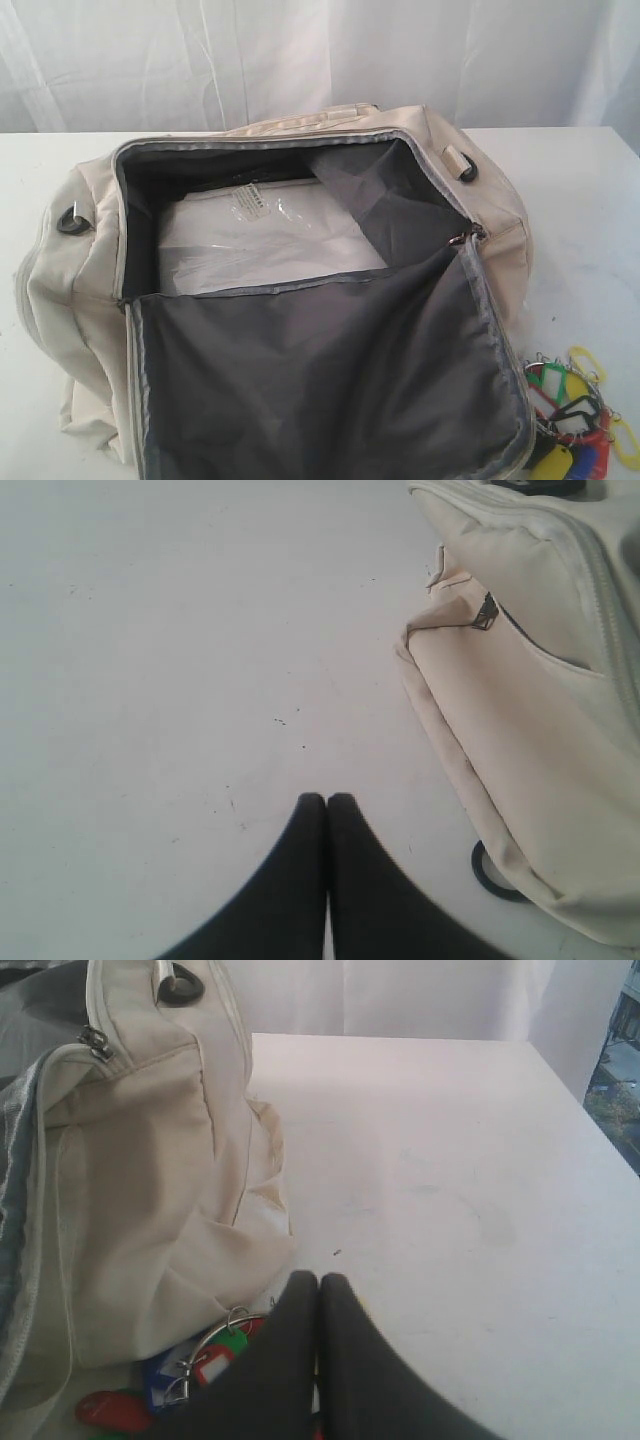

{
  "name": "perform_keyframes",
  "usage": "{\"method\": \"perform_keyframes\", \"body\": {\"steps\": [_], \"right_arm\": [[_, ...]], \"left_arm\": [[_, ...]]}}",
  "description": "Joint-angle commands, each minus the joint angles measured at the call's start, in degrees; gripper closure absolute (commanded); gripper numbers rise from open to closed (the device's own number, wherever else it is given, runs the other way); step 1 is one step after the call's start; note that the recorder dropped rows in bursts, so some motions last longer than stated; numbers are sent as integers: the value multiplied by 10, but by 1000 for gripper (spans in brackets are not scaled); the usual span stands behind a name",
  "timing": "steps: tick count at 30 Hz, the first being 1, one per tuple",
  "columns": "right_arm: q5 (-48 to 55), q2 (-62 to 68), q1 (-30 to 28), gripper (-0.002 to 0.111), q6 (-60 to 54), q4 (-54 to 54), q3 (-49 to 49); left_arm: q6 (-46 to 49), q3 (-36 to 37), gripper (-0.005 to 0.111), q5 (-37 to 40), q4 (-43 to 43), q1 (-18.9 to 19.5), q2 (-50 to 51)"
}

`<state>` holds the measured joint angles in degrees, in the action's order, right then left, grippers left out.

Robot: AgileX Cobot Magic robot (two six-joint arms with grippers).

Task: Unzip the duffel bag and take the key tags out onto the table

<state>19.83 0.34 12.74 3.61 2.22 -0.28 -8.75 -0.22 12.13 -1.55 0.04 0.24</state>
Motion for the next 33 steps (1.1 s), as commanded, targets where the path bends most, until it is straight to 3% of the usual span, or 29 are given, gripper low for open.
{"method": "perform_keyframes", "body": {"steps": [1,33], "right_arm": [[0,-3,3,108,-4,1,3],[0,-3,3,108,-4,1,3]], "left_arm": [[2,2,107,-2,0,2,-2],[2,2,107,-4,0,12,-2]]}}
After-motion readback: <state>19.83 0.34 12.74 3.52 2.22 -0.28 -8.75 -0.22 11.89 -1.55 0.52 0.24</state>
